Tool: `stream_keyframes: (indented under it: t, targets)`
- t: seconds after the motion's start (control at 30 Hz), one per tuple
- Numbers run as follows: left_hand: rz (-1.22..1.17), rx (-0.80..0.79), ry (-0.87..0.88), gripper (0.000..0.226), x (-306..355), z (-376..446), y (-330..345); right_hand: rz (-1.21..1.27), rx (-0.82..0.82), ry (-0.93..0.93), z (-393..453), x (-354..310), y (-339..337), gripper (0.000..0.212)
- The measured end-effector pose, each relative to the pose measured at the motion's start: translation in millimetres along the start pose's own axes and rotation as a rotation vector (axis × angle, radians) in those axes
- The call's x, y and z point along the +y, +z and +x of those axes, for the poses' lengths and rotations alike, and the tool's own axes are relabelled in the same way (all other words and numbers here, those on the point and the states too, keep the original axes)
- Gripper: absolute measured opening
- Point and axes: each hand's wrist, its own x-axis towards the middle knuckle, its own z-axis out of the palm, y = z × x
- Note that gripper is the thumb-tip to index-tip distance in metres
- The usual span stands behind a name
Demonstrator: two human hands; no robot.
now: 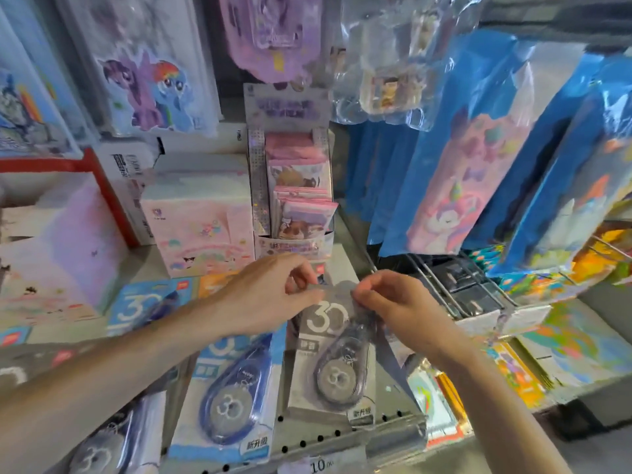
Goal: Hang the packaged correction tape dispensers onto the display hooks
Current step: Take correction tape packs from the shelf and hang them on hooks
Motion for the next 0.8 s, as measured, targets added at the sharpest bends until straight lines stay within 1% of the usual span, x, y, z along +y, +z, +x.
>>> stream_keyframes:
  t: [0.07,0.13,0.27,0.37,0.47,0.5,0.57,0.6,0.63,0.7,0.77,0.8]
  targets:
    - [-0.15,0.021,-0.044,0.012,6.3,1.9,-1.8,0.153,-0.004,-0.005,3.9,-6.0,-6.9,0.016]
    - [-0.297,0.075,-0.076,0.013,16.6,1.6,-6.5,0.232,-0.001,-0.042,9.1,-15.2,-13.2,0.015]
    - [-0.533,0.157,-0.148,0.028,39.6,-8.5,-11.5,0.335,0.012,-0.11,22.1,-35.4,-17.5,0.015]
    - [-0.615,0.247,-0.202,0.038,53.8,-22.4,-8.0,0.405,0.003,-0.184,28.7,-48.4,-13.4,0.01]
    - [-0.657,0.356,-0.245,0.047,58.9,-38.7,-3.9,0.403,-0.022,-0.215,30.2,-57.7,-5.3,0.012]
    - [-0.658,0.381,-0.255,0.047,59.1,-44.4,-3.7,0.398,-0.048,-0.22,28.8,-59.2,-3.3,0.013]
    - [-0.64,0.451,-0.268,0.039,56.9,-55.6,-4.6,0.38,-0.108,-0.212,24.3,-57.4,-1.3,0.015]
    - [-0.646,0.507,-0.272,0.033,54.3,-60.0,-5.4,0.332,-0.124,-0.205,22.4,-53.9,-1.0,0.016]
    - [-0.663,0.572,-0.28,0.029,51.2,-64.0,-6.9,0.23,-0.119,-0.199,20.8,-48.7,0.1,0.018]
    - [-0.708,0.707,-0.301,0.03,44.1,-70.7,-10.8,-0.1,-0.093,-0.186,17.9,-35.0,7.2,0.028]
    - [-0.698,0.795,-0.344,0.036,35.4,-75.0,-13.3,-0.397,-0.103,-0.203,12.3,-24.6,22.5,0.048]
    - [-0.687,0.803,-0.357,0.037,31.3,-76.4,-13.0,-0.483,-0.121,-0.227,10.0,-20.5,31.0,0.058]
